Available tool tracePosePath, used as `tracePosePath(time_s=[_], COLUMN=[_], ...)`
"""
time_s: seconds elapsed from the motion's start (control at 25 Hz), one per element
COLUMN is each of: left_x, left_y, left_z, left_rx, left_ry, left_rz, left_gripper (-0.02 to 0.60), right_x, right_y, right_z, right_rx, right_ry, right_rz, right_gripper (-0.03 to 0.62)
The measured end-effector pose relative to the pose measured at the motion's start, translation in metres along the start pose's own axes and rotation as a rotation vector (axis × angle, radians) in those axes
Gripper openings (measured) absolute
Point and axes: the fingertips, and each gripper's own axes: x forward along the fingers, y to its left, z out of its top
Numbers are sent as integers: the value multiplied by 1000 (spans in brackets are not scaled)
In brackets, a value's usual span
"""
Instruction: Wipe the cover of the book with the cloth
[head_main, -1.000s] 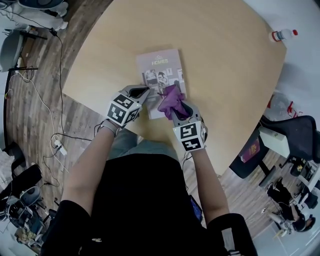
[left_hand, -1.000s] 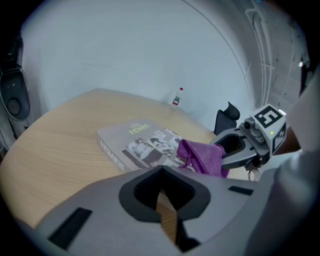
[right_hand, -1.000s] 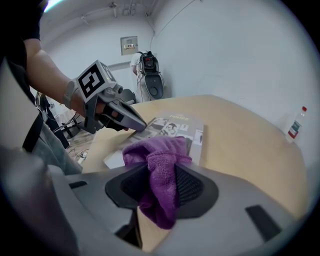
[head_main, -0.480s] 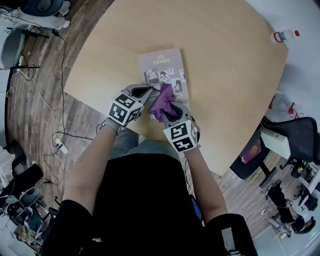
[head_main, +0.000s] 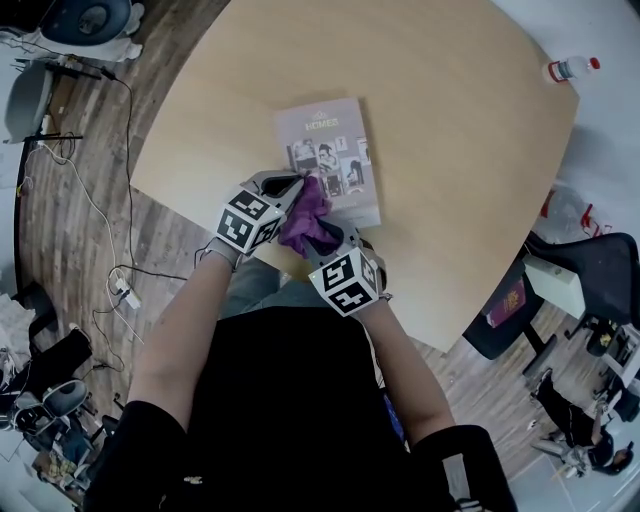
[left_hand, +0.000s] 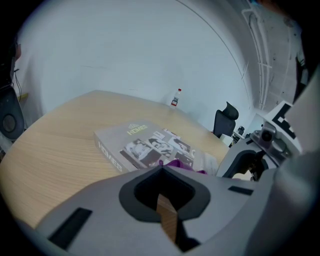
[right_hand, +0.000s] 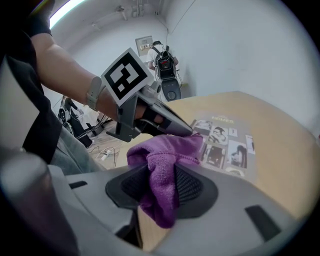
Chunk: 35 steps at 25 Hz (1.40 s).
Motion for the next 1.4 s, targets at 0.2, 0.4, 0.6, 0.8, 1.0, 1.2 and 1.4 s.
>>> tracePosePath(time_s=[0.2,0.4,0.6,0.8,1.0,1.2,1.4], left_x=[0,0,1,0,2,1,0], left_y=[-1,-1,-1,-1,-2,-2,-3], left_z=[0,-1,-1,-1,-1,0,3], left_rx=[4,7,3,9,46,41,46], left_ry=[2,-1,-5,-3,-4,-4,-20], left_rz=[-2,-9,-16,-20,-14,-18,-16], left_gripper=[17,17,17,17,17,17,17], right_x=[-12,-29,-45,-59,-61,-55,-46], right_y=[-5,-32,-67,-95,-117,-135,-147], right_z=[-10,-20,-29,-36,-36,-25,-13], right_rx=[57,124,175,229,235,235,241], right_ry=[-12,-34,-47,-68,-61,-35,-15], right_rz=[18,-57,-134,-193,-225,-224,-201], right_gripper=[146,144,144,146,149,153,160])
